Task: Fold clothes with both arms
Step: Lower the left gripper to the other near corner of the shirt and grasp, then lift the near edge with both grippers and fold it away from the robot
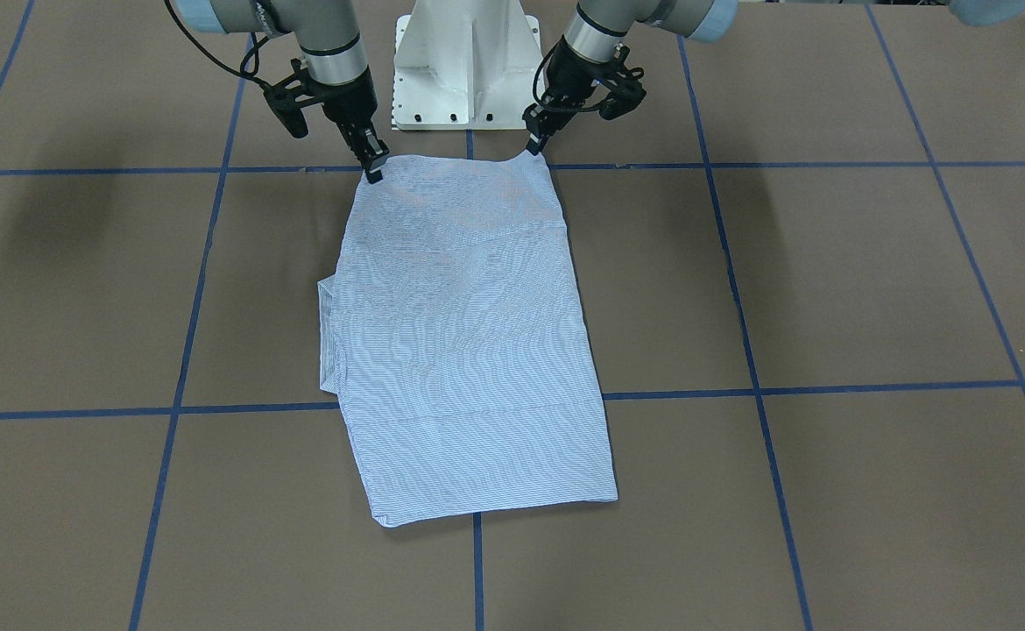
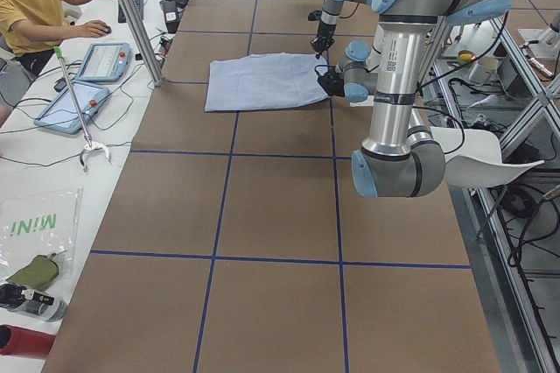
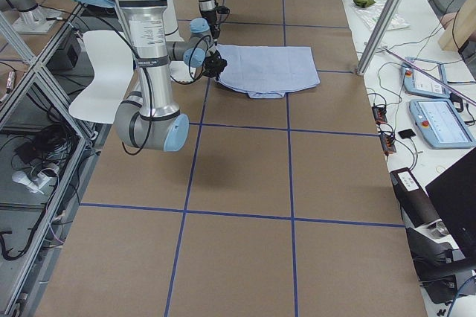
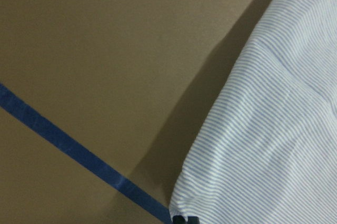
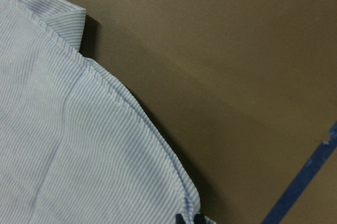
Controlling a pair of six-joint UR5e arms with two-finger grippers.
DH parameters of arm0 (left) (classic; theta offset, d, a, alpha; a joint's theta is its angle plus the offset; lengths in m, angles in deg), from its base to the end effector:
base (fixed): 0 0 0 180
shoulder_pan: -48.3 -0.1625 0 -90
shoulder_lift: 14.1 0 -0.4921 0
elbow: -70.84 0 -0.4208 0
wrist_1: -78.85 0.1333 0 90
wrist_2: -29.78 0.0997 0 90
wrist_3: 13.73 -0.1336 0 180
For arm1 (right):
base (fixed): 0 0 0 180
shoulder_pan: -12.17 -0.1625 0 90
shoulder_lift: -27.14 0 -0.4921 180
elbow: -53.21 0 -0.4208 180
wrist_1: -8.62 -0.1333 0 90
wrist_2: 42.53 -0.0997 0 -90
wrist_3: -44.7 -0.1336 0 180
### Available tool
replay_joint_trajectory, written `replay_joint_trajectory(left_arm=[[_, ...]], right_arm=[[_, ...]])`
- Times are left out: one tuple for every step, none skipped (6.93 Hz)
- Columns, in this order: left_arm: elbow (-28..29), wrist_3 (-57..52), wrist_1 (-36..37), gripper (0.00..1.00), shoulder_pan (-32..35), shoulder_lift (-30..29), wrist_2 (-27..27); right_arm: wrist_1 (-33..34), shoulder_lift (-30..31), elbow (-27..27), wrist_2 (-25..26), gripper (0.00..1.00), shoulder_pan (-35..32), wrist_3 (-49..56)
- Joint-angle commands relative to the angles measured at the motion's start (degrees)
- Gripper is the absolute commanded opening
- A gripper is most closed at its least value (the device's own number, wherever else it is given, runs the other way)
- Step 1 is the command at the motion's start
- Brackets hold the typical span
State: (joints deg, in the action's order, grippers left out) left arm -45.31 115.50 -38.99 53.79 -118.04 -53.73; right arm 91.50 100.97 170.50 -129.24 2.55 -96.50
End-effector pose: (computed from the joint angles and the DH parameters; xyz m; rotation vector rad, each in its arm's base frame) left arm 0.5840 -0.2052 0.3266 -0.2552 1.1946 -0.7513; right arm -0.5767 -0.2407 0.3534 -0.2758 -0.8848 1.0140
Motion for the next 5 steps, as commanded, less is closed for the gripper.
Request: replay_joint_trajectory(left_arm=[[-7.30,2.42,3.47,0.00,-0.22,1.64,-0.08],[-11.25,2.78,5.66,0.00,-0.14,1.73,-0.17],[-13.82,2.78,6.21,0.00,0.21,1.55,-0.51],[-16.10,2.17,6.30,0.00,2.57,1.12,-0.78],[-15.78,1.21,6.48,0.00,9.38,-0.98,-6.00]], right_arm=[[0.00,2.61,7.55,0.13,0.00,0.91,-2.14],[0.09,6.12,14.40,-0.13,0.00,0.74,-2.49],[0.09,7.20,17.94,-0.22,0.00,-0.48,-2.58],[0.09,7.12,19.02,-1.35,0.00,-3.45,-2.58],[0.09,6.16,18.60,-4.93,0.00,-8.09,-2.50]])
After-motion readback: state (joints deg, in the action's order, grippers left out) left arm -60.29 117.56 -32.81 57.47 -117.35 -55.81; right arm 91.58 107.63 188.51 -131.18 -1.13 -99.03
